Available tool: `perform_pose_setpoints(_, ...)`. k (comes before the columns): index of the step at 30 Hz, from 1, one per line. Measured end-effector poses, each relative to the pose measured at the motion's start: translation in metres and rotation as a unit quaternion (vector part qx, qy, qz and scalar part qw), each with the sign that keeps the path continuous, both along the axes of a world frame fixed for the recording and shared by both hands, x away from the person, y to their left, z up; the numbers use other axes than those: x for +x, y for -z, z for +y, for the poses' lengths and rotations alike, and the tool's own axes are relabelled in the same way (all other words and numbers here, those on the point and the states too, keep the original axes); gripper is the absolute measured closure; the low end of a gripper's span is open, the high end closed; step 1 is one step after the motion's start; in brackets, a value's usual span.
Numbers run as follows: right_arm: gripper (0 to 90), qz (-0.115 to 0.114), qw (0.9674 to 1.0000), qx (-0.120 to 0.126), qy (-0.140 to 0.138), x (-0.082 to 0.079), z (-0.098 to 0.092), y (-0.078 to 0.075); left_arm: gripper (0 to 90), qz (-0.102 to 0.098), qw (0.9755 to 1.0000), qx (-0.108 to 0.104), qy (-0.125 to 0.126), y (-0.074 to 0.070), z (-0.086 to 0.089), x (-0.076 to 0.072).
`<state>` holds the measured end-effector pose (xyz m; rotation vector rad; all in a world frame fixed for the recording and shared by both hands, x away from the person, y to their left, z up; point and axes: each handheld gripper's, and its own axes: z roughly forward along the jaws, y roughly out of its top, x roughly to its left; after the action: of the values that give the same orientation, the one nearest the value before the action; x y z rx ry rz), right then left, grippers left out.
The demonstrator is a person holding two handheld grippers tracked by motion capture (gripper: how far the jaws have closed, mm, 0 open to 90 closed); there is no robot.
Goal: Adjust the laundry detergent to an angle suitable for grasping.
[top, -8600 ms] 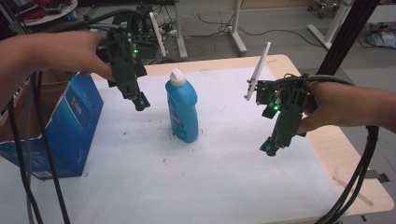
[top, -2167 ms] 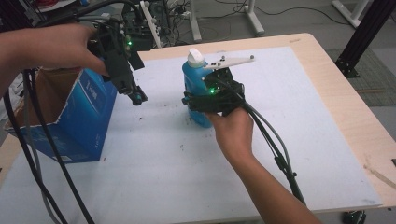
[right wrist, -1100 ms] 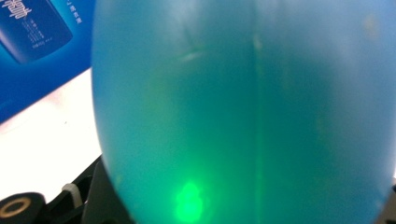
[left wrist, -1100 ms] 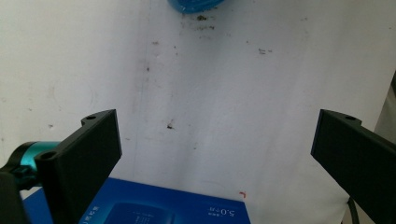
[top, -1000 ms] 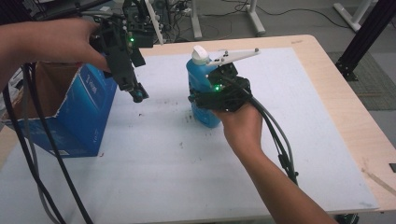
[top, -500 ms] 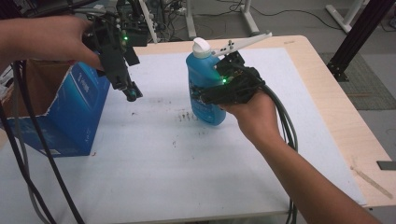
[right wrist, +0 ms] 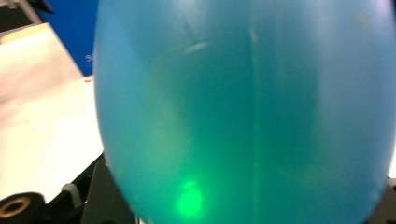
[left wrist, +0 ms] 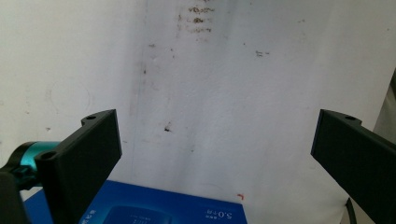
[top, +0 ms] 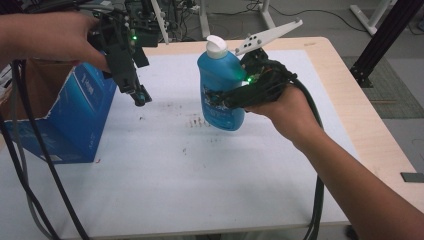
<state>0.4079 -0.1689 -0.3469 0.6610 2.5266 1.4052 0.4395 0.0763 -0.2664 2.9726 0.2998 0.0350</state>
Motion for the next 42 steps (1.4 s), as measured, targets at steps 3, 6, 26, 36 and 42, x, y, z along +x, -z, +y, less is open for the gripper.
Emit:
perform_pose_setpoints(3,43.4,0.002,0.9998,0.008,-0.019,0.002,-0.003,-0.001,1.7,0.0,1.0,0.002,0.0,0.0,0.001,-0.001)
perform_pose_setpoints(6,43.4,0.001,0.9991,0.013,-0.04,0.006,-0.008,-0.004,1.7,0.001,1.0,0.003,-0.001,0.001,0.002,0.0)
perform_pose_setpoints(26,43.5,0.004,0.9915,0.017,-0.129,0.019,-0.012,-0.017,1.7,0.003,1.0,0.004,-0.003,0.003,0.001,0.002)
perform_pose_setpoints(36,43.5,0.004,0.9844,0.025,-0.174,0.024,-0.007,-0.015,1.7,0.004,1.0,0.006,-0.004,0.004,0.003,0.001)
perform_pose_setpoints(42,43.6,0.004,0.9815,0.024,-0.19,0.026,-0.003,-0.011,1.7,0.004,1.0,0.007,-0.004,0.005,0.003,0.001)
